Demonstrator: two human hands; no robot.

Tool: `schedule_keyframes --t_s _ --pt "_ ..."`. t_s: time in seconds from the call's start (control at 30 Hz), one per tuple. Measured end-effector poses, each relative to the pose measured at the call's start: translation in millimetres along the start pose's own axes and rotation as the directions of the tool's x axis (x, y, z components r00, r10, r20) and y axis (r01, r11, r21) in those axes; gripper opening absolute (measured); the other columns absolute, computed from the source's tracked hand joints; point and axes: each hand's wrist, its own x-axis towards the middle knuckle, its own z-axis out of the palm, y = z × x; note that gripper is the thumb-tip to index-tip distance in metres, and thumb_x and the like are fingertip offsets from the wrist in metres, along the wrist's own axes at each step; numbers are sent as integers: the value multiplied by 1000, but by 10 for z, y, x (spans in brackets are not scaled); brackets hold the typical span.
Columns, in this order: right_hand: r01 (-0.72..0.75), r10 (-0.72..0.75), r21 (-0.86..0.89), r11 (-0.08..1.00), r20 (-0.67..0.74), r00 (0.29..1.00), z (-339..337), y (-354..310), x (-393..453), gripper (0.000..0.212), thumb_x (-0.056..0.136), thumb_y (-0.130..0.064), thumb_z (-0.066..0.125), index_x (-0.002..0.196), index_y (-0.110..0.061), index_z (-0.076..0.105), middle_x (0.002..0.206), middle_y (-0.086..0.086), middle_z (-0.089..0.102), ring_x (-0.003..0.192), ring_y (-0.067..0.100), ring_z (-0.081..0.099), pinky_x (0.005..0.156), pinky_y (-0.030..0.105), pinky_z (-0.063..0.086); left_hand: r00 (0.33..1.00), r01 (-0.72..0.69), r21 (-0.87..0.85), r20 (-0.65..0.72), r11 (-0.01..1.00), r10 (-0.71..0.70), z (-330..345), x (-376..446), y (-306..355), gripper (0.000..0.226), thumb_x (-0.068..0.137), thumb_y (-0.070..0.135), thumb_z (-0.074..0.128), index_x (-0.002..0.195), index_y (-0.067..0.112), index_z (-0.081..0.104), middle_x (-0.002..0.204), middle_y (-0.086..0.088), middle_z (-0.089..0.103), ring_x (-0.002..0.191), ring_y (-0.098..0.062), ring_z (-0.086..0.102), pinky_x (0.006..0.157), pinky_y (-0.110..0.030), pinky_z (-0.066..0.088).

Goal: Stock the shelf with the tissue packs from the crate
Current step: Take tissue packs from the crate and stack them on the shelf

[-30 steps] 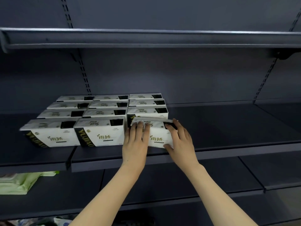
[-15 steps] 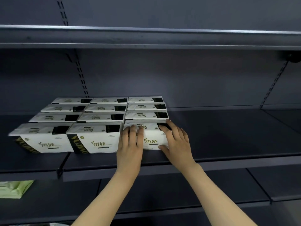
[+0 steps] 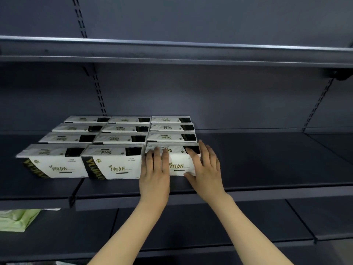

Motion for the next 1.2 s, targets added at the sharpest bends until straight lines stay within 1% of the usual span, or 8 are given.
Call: schedule_keyframes --t_s 0.17,0.37,0.43,0.5,0.7,0.87,1.03,1.2 --pt "-54 51 -51 997 -48 998 -95 -176 -162 91 63 -32 83 140 -23 37 149 18 23 131 37 24 97 59 41 998 -8 -47 61 999 10 -140 -96 -28 94 48 9 87 130 0 44 134 -26 49 120 -41 49 99 -50 41" --pt "-68 66 -45 997 -48 997 -181 -447 -434 82 62 -26 83 135 -20 45 146 21 32 130 38 28 100 58 37 999 -45 -85 10 995 46 -377 -438 -105 83 57 13 83 129 5 44 132 -22 51 123 -35 40 100 -48 41" --pt "-69 67 -33 997 -49 997 -191 -561 -564 78 63 -23 81 134 -19 48 146 20 33 130 37 30 102 57 34 999 -36 -105 -3 994 36 -427 -619 -149 78 58 12 83 125 7 44 127 -20 55 120 -33 41 98 -47 43" --pt "-60 59 -27 998 -27 998 -188 -677 -718 77 66 -25 80 135 -21 46 148 18 31 131 36 29 103 55 31 1000 -14 -114 10 993 16 -455 -833 -210 74 56 13 85 120 8 47 121 -19 58 115 -32 46 94 -45 47" --pt "-44 44 1 999 74 996 -95 -1008 -1232 78 67 -28 81 135 -20 45 149 18 30 133 35 27 103 54 32 993 72 -83 99 994 -64 -501 -1526 -447 65 55 15 86 113 6 57 114 -18 61 107 -32 57 84 -42 52" --pt "-19 15 17 1000 206 978 55 -1209 -1728 80 65 -29 82 135 -22 44 148 16 30 131 35 28 102 54 34 966 159 -24 212 987 -150 -485 -2128 -650 63 55 13 87 111 5 59 111 -18 61 103 -34 58 80 -42 53" --pt "2 -10 24 1000 362 932 265 -1283 -2196 82 60 -30 84 132 -22 45 144 17 38 128 34 31 98 54 40 894 253 66 364 965 -260 -383 -2639 -796 62 48 13 90 104 2 67 107 -20 64 99 -37 62 77 -44 54" --pt "16 -35 42 999 510 859 529 -1296 -2532 85 54 -29 87 129 -21 46 142 16 42 126 34 32 94 53 43 823 305 110 469 946 -320 -157 -3036 -898 61 46 14 90 101 2 66 105 -20 64 99 -38 62 76 -46 54"
